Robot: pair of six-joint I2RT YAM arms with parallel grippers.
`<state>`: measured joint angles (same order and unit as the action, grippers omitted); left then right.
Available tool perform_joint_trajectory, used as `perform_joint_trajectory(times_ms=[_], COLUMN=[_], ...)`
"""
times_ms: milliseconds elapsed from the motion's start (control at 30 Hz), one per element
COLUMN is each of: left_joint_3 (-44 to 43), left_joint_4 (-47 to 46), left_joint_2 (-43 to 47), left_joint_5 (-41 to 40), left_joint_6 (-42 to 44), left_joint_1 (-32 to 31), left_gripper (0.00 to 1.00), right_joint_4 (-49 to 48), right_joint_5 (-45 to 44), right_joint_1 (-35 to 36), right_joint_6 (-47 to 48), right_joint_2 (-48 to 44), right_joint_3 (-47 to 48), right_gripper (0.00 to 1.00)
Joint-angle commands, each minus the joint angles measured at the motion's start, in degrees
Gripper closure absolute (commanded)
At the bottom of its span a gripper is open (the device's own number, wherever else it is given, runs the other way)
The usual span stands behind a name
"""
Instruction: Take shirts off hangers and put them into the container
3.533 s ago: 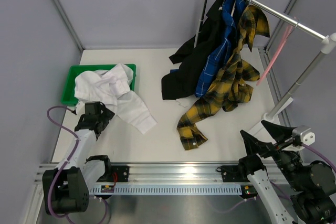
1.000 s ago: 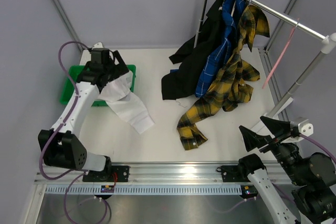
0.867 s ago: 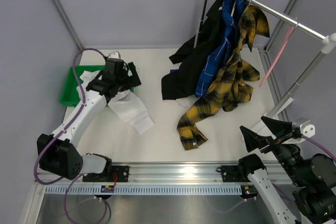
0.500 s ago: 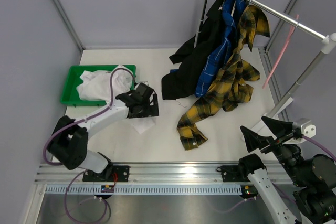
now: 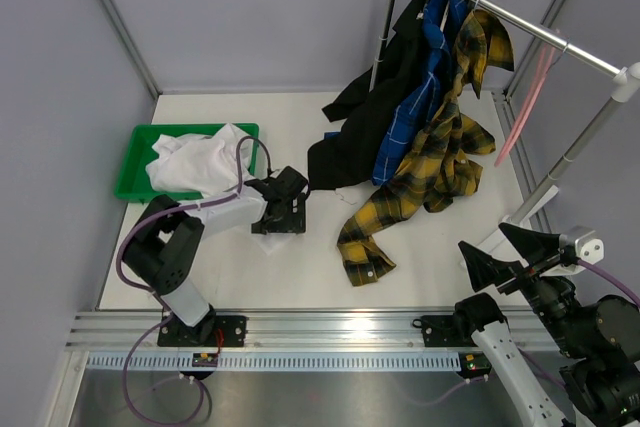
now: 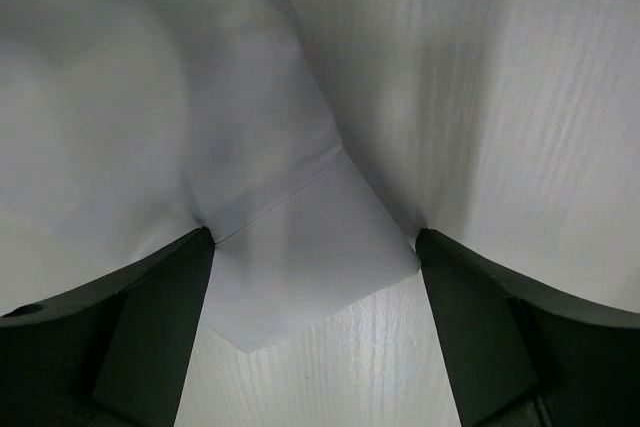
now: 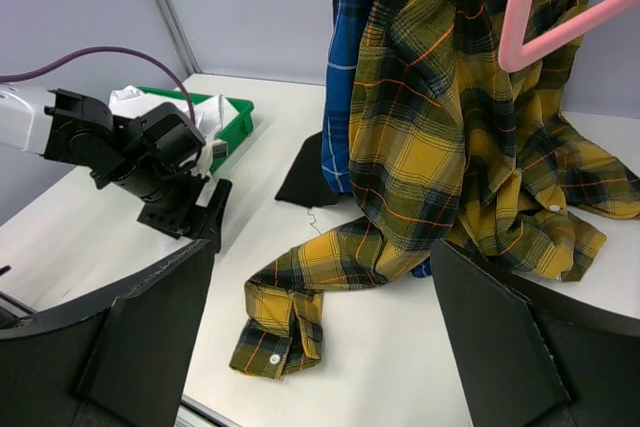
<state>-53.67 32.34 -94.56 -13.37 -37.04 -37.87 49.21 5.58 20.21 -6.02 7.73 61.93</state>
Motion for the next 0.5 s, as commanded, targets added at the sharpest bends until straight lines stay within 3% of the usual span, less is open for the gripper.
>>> perform_joint_trajectory(times_ms=[0, 133, 267, 367, 400, 467], left_joint_3=[0.14, 1.28, 1.90, 0.42, -0.46, -4.57], left_joint_4=[-1.58, -2.10, -1.84, 0.53, 1.49, 5.79], left_joint_2=[-3.34, -4.31, -3.44, -1.59, -1.07, 1.04], left_joint_5=[-1.05, -0.70, -1.05, -3.06, -3.77, -7.19], left_joint_6=[-0.05, -0.23, -0.49, 0.12, 0.47, 2.14], left_joint_1=[-0.10, -0.10, -0.10, -0.10, -0.10, -0.01], left_gripper=[0.13, 0.25, 0.54, 0.71, 0.81, 0.88], right_joint_4=[-0.08, -0.17, -0.26, -0.26, -0.26, -0.26], right_joint_5=[0.74, 0.66, 0.65, 0.66, 0.57, 0.57], right_joint_1=[0.62, 0.62, 0.71, 0.62, 0.62, 0.62], right_joint_6=[0.31, 0.48, 0.48, 0.31, 0.40, 0.40], right_joint_2=[1.41, 1.50, 1.15, 0.98, 0.97, 1.06], right_joint_3=[0.91, 0.91, 0.65, 0.38, 0.30, 0.38], right_gripper=[0.01, 0.00, 0.00, 0.01, 0.01, 0.01])
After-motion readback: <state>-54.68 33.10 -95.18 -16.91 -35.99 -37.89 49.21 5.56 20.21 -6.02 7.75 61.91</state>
